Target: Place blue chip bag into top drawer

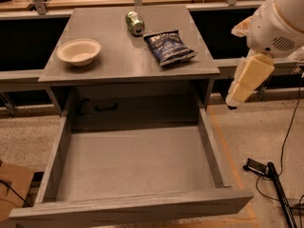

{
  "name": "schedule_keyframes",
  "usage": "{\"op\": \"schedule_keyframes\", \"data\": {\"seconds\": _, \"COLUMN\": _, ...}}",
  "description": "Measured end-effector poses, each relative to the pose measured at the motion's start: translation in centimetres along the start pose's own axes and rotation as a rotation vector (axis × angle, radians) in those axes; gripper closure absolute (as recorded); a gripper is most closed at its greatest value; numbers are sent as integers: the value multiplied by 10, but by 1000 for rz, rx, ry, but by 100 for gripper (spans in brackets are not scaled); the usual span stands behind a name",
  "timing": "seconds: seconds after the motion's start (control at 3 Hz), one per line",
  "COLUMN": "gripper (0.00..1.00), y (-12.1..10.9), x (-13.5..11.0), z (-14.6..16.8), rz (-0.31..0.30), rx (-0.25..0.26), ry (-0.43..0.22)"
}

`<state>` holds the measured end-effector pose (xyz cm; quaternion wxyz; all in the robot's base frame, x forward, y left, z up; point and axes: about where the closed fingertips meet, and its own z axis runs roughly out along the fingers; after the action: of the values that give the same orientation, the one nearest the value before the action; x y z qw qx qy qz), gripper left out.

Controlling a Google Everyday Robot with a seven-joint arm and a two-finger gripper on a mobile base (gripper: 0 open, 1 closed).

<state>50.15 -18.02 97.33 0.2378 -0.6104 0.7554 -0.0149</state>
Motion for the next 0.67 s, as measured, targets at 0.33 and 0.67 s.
{"op": "schedule_keyframes", "data": {"seconds": 0.33, "gripper": 0, "y": -49, "x": -50, "z": 24, "rz": 14, "rx": 25, "ry": -173}}
{"op": "schedule_keyframes", "data": {"seconds": 0.67, "gripper": 0, "y": -56, "x": -54, "z": 18, "rz": 15, "rx": 42, "ry": -190}}
